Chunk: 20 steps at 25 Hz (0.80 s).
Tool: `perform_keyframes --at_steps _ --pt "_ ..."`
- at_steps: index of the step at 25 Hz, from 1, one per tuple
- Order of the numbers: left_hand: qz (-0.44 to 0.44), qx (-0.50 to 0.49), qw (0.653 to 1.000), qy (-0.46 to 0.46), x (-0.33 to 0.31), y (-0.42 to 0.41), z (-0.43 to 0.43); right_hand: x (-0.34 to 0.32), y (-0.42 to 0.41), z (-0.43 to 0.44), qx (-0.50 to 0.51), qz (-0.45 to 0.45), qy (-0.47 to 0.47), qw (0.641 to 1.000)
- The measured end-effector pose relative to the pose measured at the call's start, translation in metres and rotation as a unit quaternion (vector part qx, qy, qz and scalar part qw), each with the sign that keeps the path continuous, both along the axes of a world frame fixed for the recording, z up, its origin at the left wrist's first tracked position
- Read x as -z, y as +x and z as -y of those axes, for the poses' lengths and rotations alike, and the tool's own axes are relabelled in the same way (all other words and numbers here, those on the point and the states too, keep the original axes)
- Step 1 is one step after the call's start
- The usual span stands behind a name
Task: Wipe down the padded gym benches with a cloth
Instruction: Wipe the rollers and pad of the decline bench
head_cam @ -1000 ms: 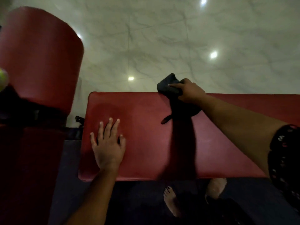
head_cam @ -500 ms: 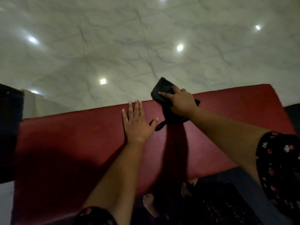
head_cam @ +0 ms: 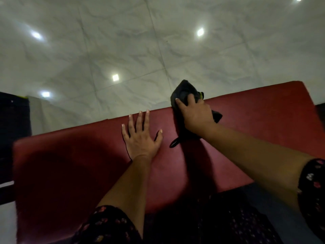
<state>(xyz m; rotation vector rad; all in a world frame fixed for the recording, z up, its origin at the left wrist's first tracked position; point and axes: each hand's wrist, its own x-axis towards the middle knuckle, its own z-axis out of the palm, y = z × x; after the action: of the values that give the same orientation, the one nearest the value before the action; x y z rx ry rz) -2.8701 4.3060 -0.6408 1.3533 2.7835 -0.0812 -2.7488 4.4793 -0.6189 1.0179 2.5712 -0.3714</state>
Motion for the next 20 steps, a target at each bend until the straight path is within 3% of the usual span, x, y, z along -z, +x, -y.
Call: perform_keyframes --at_steps 2,4,9,12,15,17,20 --pt "-0.006 -0.001 1.000 0.004 0.001 0.000 0.001 0.007 0.028 -0.021 -0.036 -0.073 -0.050 0.995" --pt "-0.005 0.001 1.000 0.005 0.002 0.001 0.000 0.017 0.057 -0.041 -0.046 -0.092 -0.075 0.992" --pt "0.001 0.003 1.000 -0.003 0.000 0.000 0.000 0.003 -0.004 -0.026 0.206 0.030 -0.088 0.974" --pt "0.011 -0.005 1.000 -0.002 -0.002 -0.001 -0.003 -0.010 -0.035 -0.007 0.082 -0.039 -0.159 0.983" --pt "0.020 0.001 1.000 -0.010 -0.002 -0.002 -0.001 -0.002 -0.013 -0.041 -0.020 -0.063 -0.232 0.970" --pt "0.029 0.001 1.000 -0.007 -0.003 -0.002 -0.002 0.009 0.010 -0.076 0.000 -0.016 -0.227 0.974" --pt "0.036 -0.001 0.999 -0.006 -0.004 -0.001 -0.002 0.016 0.041 -0.109 0.162 0.115 -0.135 0.971"
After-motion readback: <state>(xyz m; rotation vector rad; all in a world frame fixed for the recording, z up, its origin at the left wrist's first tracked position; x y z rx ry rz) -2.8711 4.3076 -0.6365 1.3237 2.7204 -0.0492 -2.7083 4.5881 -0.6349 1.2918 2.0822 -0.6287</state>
